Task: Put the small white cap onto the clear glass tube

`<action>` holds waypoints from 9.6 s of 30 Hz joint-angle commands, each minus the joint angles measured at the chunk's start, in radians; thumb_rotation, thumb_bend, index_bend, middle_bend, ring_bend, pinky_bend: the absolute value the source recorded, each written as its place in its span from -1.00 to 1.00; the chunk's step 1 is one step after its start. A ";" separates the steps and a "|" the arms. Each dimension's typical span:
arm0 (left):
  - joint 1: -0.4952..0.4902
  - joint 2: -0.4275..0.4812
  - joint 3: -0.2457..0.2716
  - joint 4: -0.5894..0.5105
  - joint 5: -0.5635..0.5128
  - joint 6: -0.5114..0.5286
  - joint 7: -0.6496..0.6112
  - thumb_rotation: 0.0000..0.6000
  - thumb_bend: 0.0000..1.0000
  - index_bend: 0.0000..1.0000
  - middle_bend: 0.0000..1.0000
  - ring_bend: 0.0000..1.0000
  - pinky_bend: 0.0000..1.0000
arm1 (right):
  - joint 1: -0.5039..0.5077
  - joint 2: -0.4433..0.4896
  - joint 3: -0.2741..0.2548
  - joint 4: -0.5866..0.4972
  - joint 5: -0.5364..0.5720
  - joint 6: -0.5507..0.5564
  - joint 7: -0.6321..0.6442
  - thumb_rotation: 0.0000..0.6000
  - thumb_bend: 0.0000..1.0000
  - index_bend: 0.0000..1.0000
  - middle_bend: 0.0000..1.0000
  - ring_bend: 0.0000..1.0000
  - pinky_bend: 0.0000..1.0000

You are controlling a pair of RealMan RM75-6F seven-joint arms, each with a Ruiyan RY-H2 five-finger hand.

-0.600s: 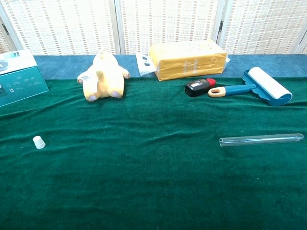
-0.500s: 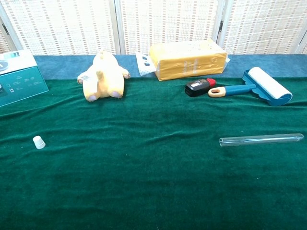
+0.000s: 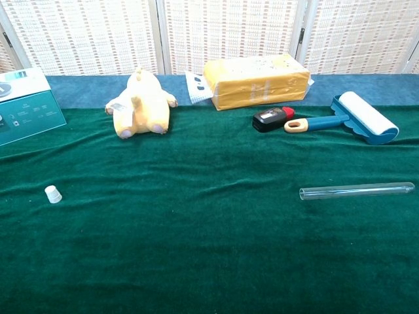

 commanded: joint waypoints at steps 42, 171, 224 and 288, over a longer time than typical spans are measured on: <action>-0.354 -0.121 0.040 0.151 0.012 -0.530 0.118 1.00 0.37 -0.40 0.96 0.67 0.41 | 0.035 -0.001 0.011 -0.022 0.048 -0.062 -0.060 1.00 0.36 -0.99 -0.27 -0.46 -0.61; -0.416 -0.157 0.005 0.289 -0.215 -0.578 0.081 1.00 -0.25 -0.11 0.97 0.69 0.52 | 0.039 -0.018 0.019 0.008 0.100 -0.085 -0.035 1.00 0.36 -0.99 -0.24 -0.41 -0.61; -0.391 -0.112 -0.001 0.251 -0.156 -0.481 -0.024 1.00 -0.04 0.16 0.99 0.71 0.52 | 0.116 -0.026 0.009 -0.045 0.032 -0.167 -0.182 1.00 0.09 -0.83 0.39 0.28 0.48; -0.366 -0.137 0.034 0.256 -0.160 -0.501 -0.015 1.00 -0.04 0.16 1.00 0.71 0.52 | 0.436 -0.408 0.046 0.319 0.375 -0.585 -0.367 1.00 -0.27 -0.02 0.94 0.74 1.00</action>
